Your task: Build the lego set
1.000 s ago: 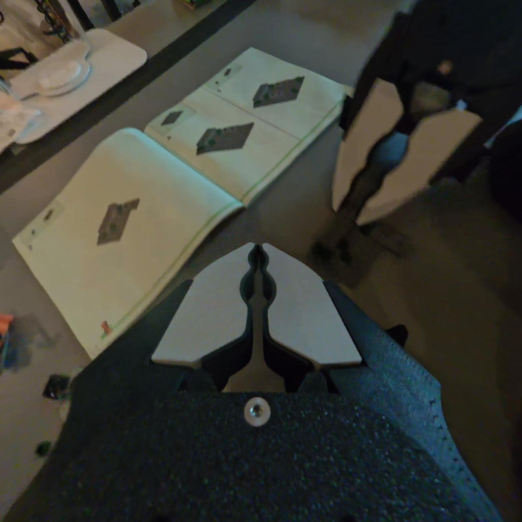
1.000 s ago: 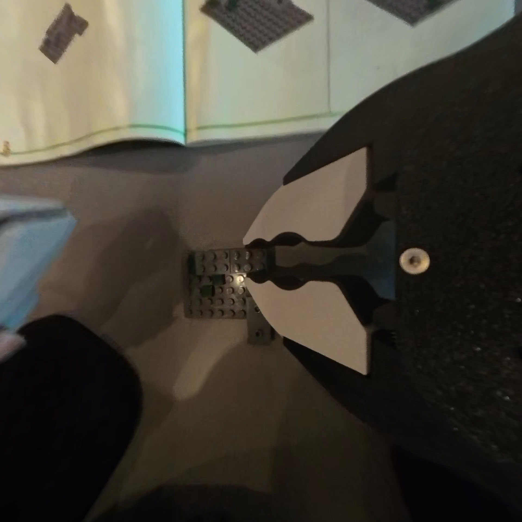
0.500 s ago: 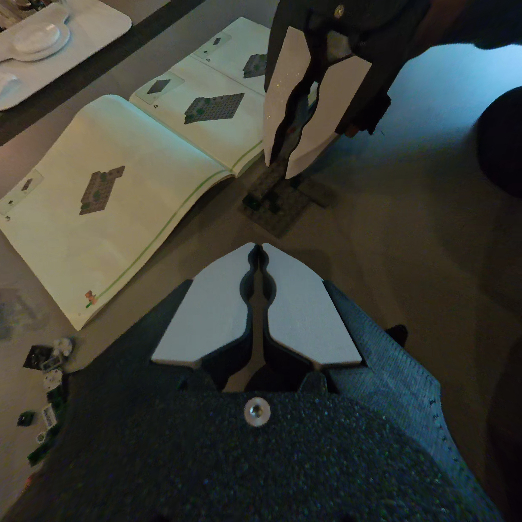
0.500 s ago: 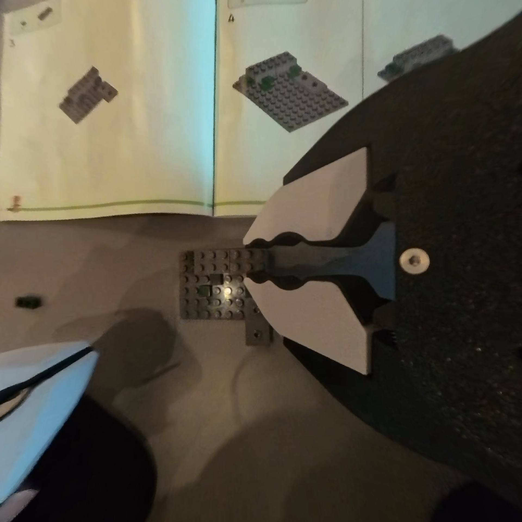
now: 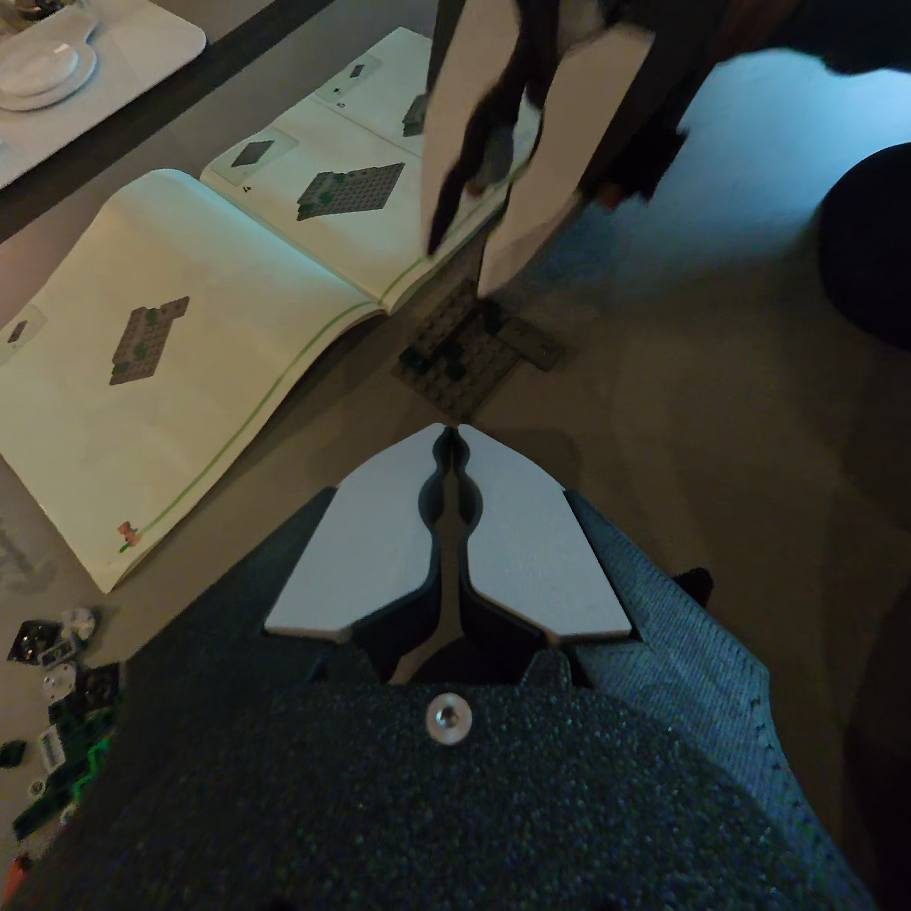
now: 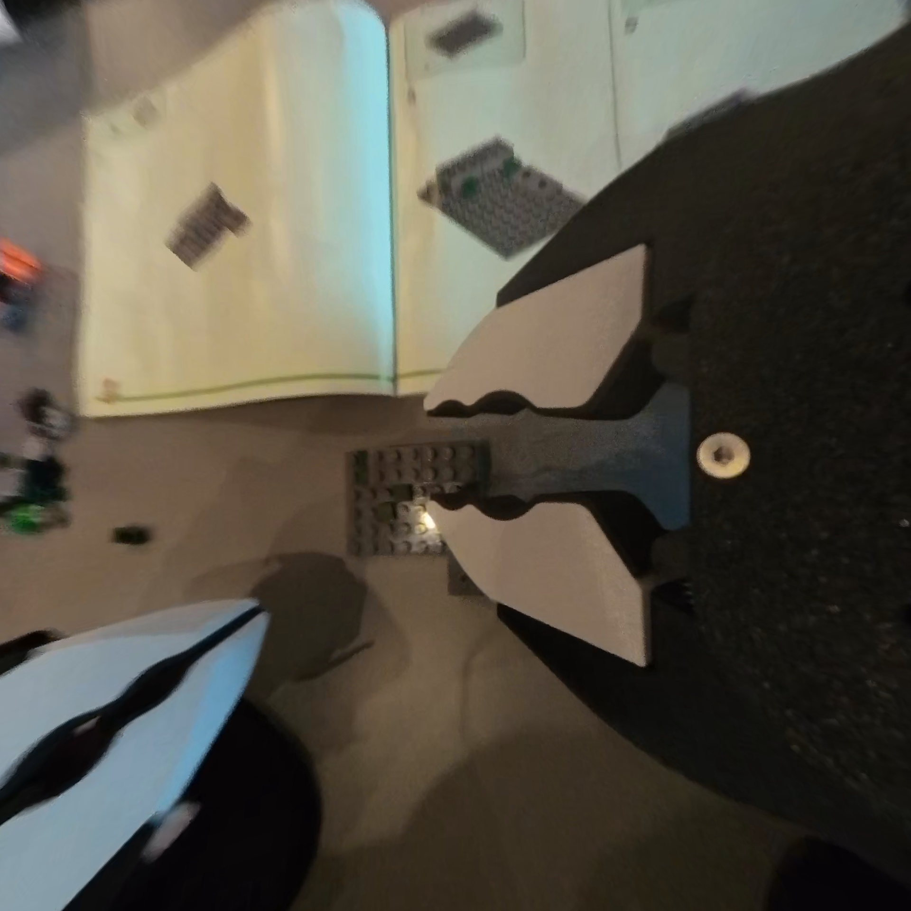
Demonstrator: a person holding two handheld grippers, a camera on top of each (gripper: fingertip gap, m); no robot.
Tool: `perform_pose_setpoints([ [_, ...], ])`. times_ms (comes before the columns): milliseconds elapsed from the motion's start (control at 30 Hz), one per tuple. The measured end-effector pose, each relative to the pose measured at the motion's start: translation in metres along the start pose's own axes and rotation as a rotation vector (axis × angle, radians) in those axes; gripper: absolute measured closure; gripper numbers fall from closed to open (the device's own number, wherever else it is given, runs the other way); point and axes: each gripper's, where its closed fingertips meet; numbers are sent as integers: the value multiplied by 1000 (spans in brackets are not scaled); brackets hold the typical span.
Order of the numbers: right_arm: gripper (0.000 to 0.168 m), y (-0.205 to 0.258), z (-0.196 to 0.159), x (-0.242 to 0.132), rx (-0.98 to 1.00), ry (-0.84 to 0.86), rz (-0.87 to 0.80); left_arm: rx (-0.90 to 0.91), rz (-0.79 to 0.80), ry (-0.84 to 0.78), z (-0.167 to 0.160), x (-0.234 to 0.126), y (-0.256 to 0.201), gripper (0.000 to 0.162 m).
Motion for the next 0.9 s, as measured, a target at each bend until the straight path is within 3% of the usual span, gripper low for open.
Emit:
perform_pose_setpoints([
  [167, 144, 20, 30, -43, 8, -146, -128, -19, 23, -30, 0, -5, 2, 162],
  [400, 156, 60, 14, -60, 194, -267, -364, -47, 99, -109, 9, -11, 15, 162],
  [467, 168, 59, 12, -61, 215, -315, -421, -58, 124, -136, 12, -15, 19, 162],
  [600, 168, 51, 9, -64, 251, -358, -472, -101, 205, -152, 10, -33, 41, 162],
  [700, 168, 48, 8, -67, 240, -367, -481, -124, 312, -143, 4, -65, 71, 162],
  [800, 168, 48, 7, -65, 247, -370, -475, -129, 480, -113, -4, -121, 116, 162],
  [900, 168, 48, 8, -66, 237, -377, -473, -117, 673, 5, -24, -190, 174, 142],
])
Point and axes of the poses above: each gripper's, where its closed fingertips meet, x out along the fingers, z out of its top, y = z × x across the jaws, and after that the axes turned 11 degrees about -y, right-handed
